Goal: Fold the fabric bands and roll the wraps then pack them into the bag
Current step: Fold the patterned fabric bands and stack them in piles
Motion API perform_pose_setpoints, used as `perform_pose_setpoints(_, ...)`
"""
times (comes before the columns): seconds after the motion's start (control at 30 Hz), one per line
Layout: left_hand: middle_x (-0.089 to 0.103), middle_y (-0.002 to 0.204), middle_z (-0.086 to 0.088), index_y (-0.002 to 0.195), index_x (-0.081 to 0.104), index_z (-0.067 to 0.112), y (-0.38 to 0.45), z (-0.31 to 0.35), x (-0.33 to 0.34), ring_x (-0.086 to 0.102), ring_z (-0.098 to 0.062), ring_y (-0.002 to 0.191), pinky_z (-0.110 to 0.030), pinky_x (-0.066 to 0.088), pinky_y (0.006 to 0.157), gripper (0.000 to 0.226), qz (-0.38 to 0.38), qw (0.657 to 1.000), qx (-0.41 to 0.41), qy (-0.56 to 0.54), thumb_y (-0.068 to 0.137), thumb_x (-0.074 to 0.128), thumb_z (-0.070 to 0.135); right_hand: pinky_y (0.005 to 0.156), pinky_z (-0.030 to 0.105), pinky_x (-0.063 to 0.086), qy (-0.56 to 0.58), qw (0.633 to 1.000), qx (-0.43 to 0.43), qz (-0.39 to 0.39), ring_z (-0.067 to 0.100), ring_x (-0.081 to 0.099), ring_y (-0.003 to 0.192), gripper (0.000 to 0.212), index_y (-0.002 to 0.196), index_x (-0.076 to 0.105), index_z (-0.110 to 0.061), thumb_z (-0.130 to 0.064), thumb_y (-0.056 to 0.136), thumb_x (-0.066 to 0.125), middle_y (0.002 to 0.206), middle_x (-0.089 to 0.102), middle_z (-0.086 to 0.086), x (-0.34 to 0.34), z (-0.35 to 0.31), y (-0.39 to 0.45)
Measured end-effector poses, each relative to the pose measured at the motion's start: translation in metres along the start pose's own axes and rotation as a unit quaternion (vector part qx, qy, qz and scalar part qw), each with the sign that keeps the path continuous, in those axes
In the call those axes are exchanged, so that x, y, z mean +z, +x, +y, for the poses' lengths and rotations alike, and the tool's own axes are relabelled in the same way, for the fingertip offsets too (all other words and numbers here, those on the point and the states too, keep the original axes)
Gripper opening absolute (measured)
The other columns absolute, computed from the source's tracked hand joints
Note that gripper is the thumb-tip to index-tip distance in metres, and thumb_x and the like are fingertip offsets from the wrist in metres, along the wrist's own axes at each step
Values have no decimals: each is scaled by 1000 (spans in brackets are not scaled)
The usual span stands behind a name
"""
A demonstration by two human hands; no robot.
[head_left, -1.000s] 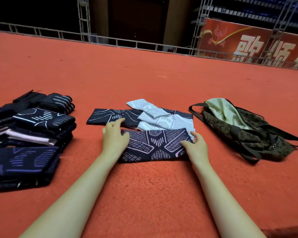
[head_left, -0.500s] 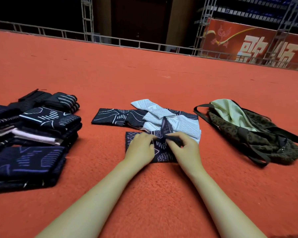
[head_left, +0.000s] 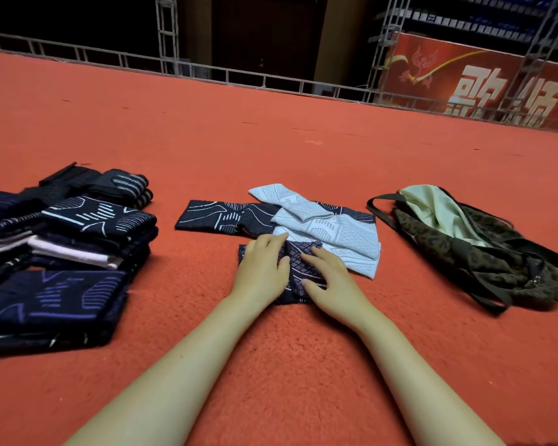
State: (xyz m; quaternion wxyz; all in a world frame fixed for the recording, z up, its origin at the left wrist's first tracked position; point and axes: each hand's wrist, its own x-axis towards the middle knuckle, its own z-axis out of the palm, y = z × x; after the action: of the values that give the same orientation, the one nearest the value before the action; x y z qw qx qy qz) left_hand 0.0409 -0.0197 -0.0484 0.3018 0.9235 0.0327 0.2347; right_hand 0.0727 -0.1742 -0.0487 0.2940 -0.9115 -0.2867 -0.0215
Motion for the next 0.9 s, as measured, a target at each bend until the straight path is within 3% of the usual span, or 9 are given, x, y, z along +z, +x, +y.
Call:
perform_pose_setpoints(0.17,40,145,4,140,40,23,-2,-2,2,30,-18,134,-37,25,110,47,-98,986,33,131,96,41,38,111,20,10,17,999,9,29,16,19,142,47,137,48,-19,-19,90,57,153,28,4,0,2,-2)
perform_pose_setpoints(0.27,39,146,3,141,40,24,-2,-2,2,28,-18,135,-37,22,111,48,-103,985,25,135,96,41,39,108,17,17,71,994,22,77,17,31,137,44,133,50,-17,-15,90,58,145,38,5,-2,3,-2)
perform_pose_setpoints(0.4,41,142,1,139,44,24,-1,-5,2,30,-19,132,-36,25,111,48,-86,991,20,100,93,46,39,102,19,36,147,981,53,112,9,52,116,51,136,47,-13,-8,87,60,135,51,1,-3,4,-1)
perform_pose_setpoints(0.47,44,138,1,136,48,23,-1,-5,1,31,-19,129,-35,27,110,48,-70,995,24,71,91,51,38,88,9,41,218,967,63,115,-2,57,97,51,136,48,-13,-2,87,59,127,57,1,-4,2,-1)
perform_pose_setpoints(0.53,47,128,1,134,51,22,-1,-2,0,33,-18,124,-32,30,107,49,-54,997,30,36,88,58,36,77,9,46,292,946,58,128,-3,60,84,49,131,49,-15,3,87,57,112,61,2,-6,-3,-2)
perform_pose_setpoints(0.67,55,105,-2,127,57,20,-2,12,1,47,-16,102,-29,40,95,48,-28,996,20,-87,81,69,25,76,10,48,431,884,35,175,-4,63,84,43,125,52,-16,6,89,55,103,64,-1,-14,-14,-6)
perform_pose_setpoints(0.73,58,98,0,126,57,17,-3,21,3,53,-11,83,-19,45,84,45,-41,976,-23,-211,82,67,13,81,18,50,473,862,36,178,8,64,91,32,119,61,-14,-8,88,58,108,67,5,-18,-15,-9)
perform_pose_setpoints(0.8,62,99,0,125,57,18,-3,28,4,57,-7,80,-14,45,75,36,-65,947,-80,-303,89,56,10,75,27,48,484,863,41,143,17,65,89,23,108,68,-11,-13,90,53,105,70,8,-20,-17,-12)
perform_pose_setpoints(0.9,65,97,-7,104,60,20,-2,32,1,62,-17,78,-25,50,71,21,-84,859,-186,-470,97,41,23,78,23,43,340,934,2,113,15,61,98,23,95,71,-26,-16,81,56,102,69,-1,-14,-19,-13)
